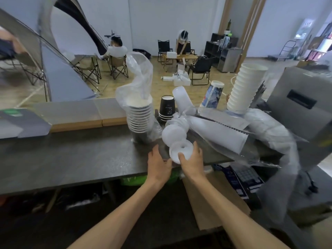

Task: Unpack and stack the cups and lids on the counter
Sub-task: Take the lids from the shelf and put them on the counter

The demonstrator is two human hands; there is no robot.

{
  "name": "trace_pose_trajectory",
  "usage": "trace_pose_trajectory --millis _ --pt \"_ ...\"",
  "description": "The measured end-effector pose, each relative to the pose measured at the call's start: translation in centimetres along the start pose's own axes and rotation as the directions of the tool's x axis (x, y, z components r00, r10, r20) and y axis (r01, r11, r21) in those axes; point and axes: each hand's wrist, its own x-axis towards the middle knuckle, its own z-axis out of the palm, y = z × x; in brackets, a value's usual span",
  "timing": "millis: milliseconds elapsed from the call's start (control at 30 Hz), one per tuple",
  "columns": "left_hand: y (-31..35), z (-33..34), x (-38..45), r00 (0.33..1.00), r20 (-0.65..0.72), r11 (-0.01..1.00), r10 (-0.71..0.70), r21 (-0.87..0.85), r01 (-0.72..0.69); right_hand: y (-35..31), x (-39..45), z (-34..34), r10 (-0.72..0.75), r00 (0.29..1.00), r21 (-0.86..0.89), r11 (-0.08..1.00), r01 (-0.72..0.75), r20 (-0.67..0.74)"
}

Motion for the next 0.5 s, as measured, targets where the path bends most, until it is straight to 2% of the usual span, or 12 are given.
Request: trace_pose_trajectory --millis 133,267,500 --pt "0.1 -0.1 0.0 0.995 0.065 0.993 0.077 0.079 -0.083 -0.5 2.0 0.6 -0.051 0.997 -0.108 0.993 0.057 0.053" --pt "0.7 0.3 1.7 0.968 0.176 0.963 0.177 0.172 -0.207 -1.3 4.0 1.6 -0.077 0.997 -0.168 0.983 0.08 0.02" --pt "-0.5 0.4 1.9 0.956 0.19 0.947 0.225 0.186 -0.26 -0.1 3.7 1.5 -0.159 0.986 -0.084 0.984 0.154 -0.053"
